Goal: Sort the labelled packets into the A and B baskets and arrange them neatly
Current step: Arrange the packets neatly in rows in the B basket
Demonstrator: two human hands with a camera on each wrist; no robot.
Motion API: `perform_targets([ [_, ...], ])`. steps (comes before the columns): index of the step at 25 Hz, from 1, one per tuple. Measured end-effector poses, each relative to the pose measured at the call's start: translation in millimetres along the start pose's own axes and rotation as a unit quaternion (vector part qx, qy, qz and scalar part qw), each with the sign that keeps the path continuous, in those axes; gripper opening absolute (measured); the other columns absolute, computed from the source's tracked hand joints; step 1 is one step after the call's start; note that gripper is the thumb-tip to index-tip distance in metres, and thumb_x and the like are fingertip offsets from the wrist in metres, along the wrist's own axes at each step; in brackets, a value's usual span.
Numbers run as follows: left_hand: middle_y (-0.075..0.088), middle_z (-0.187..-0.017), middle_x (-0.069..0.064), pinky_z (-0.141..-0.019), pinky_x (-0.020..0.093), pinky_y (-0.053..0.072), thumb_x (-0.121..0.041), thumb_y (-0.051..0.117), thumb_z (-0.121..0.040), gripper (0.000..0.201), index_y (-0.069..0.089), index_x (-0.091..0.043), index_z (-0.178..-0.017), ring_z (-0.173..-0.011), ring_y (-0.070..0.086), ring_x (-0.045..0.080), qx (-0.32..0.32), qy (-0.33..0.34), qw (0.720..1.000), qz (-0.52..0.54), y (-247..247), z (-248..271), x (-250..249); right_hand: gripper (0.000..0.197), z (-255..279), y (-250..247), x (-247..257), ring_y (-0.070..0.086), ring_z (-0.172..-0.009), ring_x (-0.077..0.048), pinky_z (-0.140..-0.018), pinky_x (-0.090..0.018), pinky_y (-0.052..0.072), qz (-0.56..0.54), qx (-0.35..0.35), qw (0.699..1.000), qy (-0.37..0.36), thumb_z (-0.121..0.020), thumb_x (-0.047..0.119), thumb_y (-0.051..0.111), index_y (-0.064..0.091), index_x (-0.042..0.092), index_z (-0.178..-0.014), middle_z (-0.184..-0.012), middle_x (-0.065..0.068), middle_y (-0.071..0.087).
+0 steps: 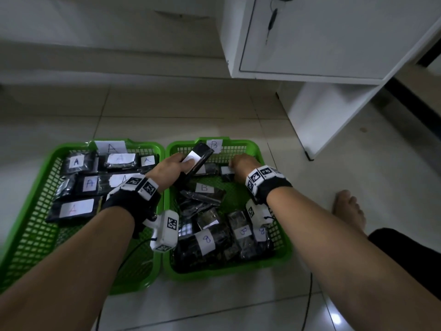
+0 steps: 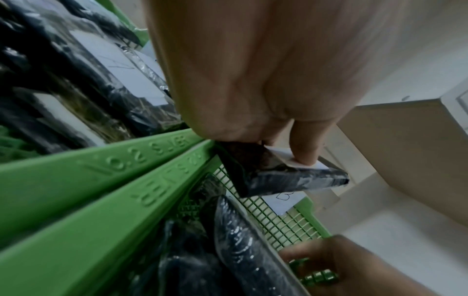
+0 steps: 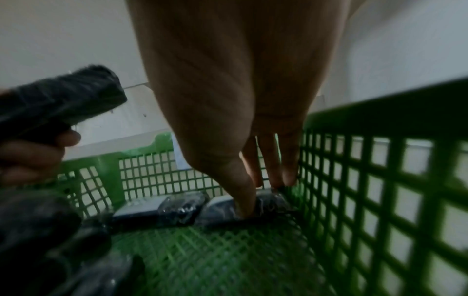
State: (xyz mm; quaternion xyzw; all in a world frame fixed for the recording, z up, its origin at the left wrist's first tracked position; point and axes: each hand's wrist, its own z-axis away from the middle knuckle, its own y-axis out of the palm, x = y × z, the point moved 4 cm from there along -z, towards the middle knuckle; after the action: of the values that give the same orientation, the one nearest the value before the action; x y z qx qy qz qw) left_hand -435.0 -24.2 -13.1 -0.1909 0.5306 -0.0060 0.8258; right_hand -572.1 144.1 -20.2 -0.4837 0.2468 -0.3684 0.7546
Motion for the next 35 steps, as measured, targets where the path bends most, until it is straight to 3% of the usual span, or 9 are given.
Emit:
perform_targets([
  [3,0.061,-0.090,0.010,-0.082,0.040,0.044,-0.022,0.054,-0.098,0.013,0.060,-0.017,-0.088,-0.086,0.058,0.026,0.009,-0.007,0.999,0.047,2,0,1,0.037,0,3,-3,0.061,-0.120,-0.034,-0.103,-0.038,0.050,-0.023,0.004,1.000,-0.001,-0.090,0.007,0.069,0.064,0.004,-0.127,-0.132,-0.018,0.063],
  [7,0.065,-0.101,0.017,-0.086,0.042,0.047,-0.007,0.054,-0.093,0.013,0.063,-0.013,-0.101,-0.094,0.061,0.033,0.017,-0.005,1.000,0.019,2,-5,3,0.018,13,-21,2,0.069,-0.098,-0.022,-0.081,-0.030,0.057,-0.202,-0.097,0.975,-0.010,-0.086,0.006,0.069,0.072,0.012,-0.102,-0.110,-0.005,0.071],
  [9,0.069,-0.105,0.018,-0.094,0.046,0.051,-0.009,0.058,-0.094,0.014,0.065,-0.017,-0.102,-0.099,0.066,0.036,0.006,0.011,1.000,-0.003,-1,-6,4,0.024,25,-19,19,0.072,-0.092,-0.019,-0.076,-0.031,0.061,-0.338,0.015,0.941,-0.024,-0.087,0.021,0.075,0.070,0.015,-0.110,-0.107,-0.004,0.073],
  [12,0.073,-0.101,0.011,-0.090,0.047,0.054,-0.018,0.062,-0.092,0.017,0.070,-0.022,-0.107,-0.095,0.068,0.032,-0.056,0.056,0.993,-0.090,-13,-4,-8,0.072,44,-6,46,0.067,-0.105,-0.019,-0.085,-0.034,0.058,-0.252,0.135,0.954,-0.088,-0.071,0.044,0.088,0.061,0.017,-0.132,-0.121,-0.001,0.068],
  [15,0.071,-0.107,0.004,-0.080,0.032,0.051,-0.016,0.059,-0.092,0.029,0.068,-0.021,-0.120,-0.094,0.066,0.025,-0.093,0.109,0.970,-0.196,-19,1,-37,0.048,51,-18,33,0.072,-0.094,-0.022,-0.072,-0.036,0.063,-0.280,0.105,0.950,-0.087,-0.075,0.037,0.087,0.072,0.014,-0.115,-0.109,-0.004,0.073],
  [19,0.062,-0.127,0.001,-0.087,0.032,0.048,-0.016,0.055,-0.092,0.038,0.063,-0.023,-0.128,-0.110,0.059,0.024,-0.028,0.112,0.927,-0.356,3,-8,-55,0.038,54,-47,-31,0.074,-0.090,-0.024,-0.078,-0.036,0.062,-0.288,0.145,0.943,-0.077,-0.082,0.042,0.079,0.075,0.014,-0.108,-0.103,-0.005,0.076],
  [24,0.059,-0.133,0.007,-0.105,0.037,0.042,-0.014,0.053,-0.090,0.041,0.061,-0.019,-0.129,-0.122,0.055,0.027,0.061,0.070,0.855,-0.511,38,-23,-28,0.062,62,-44,-86,0.064,-0.078,-0.027,-0.068,-0.032,0.056,-0.483,0.181,0.856,-0.033,-0.079,0.031,0.080,0.063,-0.013,-0.119,-0.096,-0.022,0.069],
  [30,0.061,-0.123,0.013,-0.094,0.041,0.052,-0.021,0.065,-0.087,0.035,0.068,-0.017,-0.121,-0.114,0.059,0.033,0.092,0.081,0.833,-0.540,38,-30,-17,0.053,51,-9,-86,0.060,-0.092,-0.033,-0.091,-0.050,0.055,-0.604,0.115,0.789,0.001,-0.072,0.020,0.080,0.065,-0.009,-0.114,-0.099,-0.024,0.062],
  [35,0.060,-0.123,0.011,-0.092,0.035,0.049,-0.028,0.054,-0.096,0.032,0.065,-0.009,-0.119,-0.111,0.059,0.031,0.129,0.078,0.835,-0.530,49,-23,-12,0.035,54,-7,-87,0.065,-0.087,-0.024,-0.088,-0.044,0.057,-0.611,0.098,0.785,-0.007,-0.083,0.017,0.077,0.069,-0.005,-0.109,-0.096,-0.016,0.069],
])
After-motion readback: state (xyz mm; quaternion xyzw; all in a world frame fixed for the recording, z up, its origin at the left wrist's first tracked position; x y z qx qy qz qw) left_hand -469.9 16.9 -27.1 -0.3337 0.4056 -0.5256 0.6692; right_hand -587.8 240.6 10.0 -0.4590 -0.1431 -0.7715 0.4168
